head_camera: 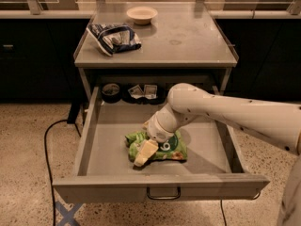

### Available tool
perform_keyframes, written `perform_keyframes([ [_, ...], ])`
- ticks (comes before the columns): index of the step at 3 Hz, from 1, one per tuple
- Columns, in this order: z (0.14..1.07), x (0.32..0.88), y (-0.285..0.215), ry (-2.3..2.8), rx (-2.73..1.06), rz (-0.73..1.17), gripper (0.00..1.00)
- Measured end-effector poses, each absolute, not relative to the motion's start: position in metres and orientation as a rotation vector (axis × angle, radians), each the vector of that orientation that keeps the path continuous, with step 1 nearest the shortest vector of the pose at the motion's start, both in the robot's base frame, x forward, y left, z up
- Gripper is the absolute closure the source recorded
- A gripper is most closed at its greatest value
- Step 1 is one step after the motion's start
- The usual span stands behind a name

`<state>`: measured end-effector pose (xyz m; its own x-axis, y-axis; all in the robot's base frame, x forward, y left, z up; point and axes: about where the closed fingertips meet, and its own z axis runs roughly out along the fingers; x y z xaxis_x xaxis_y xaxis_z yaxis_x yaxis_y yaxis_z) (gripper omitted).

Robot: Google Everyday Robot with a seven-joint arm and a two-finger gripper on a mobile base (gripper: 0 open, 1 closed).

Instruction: Pick green rice chip bag from top drawer and place on counter

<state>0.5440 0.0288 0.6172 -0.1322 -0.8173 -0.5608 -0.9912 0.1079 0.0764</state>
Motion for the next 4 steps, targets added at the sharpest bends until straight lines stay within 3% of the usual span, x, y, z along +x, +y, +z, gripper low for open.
perform_keyframes([
  [3, 0.646, 0.545, 0.037, 1.974, -1.774, 0.609, 0.88],
  [4, 0.699, 0.552, 0.050, 1.929, -1.810, 0.574, 1.00],
])
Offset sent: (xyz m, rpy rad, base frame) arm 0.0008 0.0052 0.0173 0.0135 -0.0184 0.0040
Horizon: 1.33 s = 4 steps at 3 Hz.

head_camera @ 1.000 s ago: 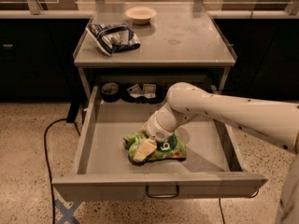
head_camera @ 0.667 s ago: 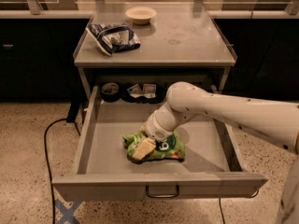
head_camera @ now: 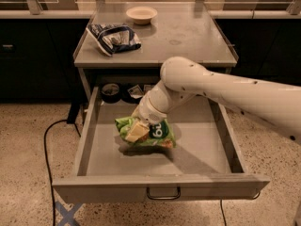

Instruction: Pick green rice chip bag from top drawer and place on counter

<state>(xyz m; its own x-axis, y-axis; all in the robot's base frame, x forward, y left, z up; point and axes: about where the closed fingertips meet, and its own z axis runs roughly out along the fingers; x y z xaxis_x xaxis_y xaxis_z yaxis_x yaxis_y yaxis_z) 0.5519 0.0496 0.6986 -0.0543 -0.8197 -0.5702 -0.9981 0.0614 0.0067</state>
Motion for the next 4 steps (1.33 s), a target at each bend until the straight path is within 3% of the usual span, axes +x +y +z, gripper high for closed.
perform_keyframes([
  [2, 0.837, 0.589, 0.066, 1.772, -1.835, 0.443, 1.00],
  [4, 0.955, 0.641, 0.048, 1.651, -1.749, 0.404, 1.00],
])
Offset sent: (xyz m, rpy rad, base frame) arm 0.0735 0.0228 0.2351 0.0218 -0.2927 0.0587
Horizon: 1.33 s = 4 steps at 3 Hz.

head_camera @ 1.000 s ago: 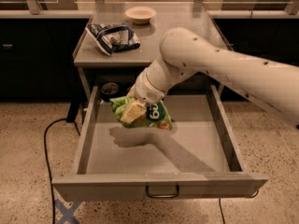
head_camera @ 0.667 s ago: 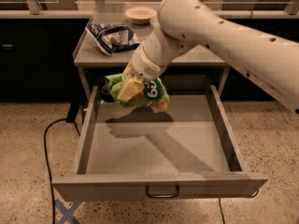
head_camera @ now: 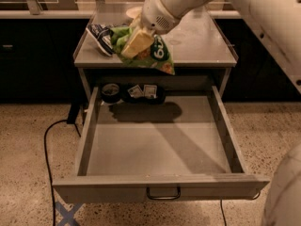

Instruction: Pick green rice chip bag from top drawer and place on counter

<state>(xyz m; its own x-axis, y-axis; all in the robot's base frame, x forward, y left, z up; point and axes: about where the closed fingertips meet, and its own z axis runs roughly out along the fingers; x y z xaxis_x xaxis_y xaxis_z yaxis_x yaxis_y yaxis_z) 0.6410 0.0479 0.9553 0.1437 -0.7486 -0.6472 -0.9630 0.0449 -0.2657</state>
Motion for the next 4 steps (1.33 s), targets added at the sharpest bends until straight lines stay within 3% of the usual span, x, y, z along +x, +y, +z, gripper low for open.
perform_keyframes([
  [2, 0.989, 0.649, 0.044, 1.606, -1.707, 0.369, 1.00],
  [4, 0.974, 0.720, 0.023, 1.659, -1.741, 0.236, 1.00],
])
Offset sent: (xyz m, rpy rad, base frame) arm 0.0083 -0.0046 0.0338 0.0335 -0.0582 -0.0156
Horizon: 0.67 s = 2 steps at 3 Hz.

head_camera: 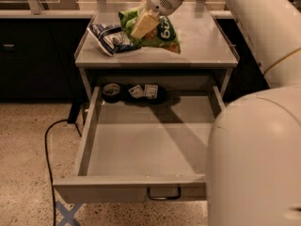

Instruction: Pick green rice chip bag from top drawer and place on counter

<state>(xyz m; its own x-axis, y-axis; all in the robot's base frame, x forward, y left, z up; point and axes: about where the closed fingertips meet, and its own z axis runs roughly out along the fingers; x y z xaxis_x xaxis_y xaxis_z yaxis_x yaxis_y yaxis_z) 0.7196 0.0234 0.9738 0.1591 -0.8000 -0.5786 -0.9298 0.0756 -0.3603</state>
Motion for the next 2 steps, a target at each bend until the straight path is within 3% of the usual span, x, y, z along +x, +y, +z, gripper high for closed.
perform_keyframes([
  [2, 0.957, 0.779, -0.012, 1.780, -1.673, 0.134, 1.00],
])
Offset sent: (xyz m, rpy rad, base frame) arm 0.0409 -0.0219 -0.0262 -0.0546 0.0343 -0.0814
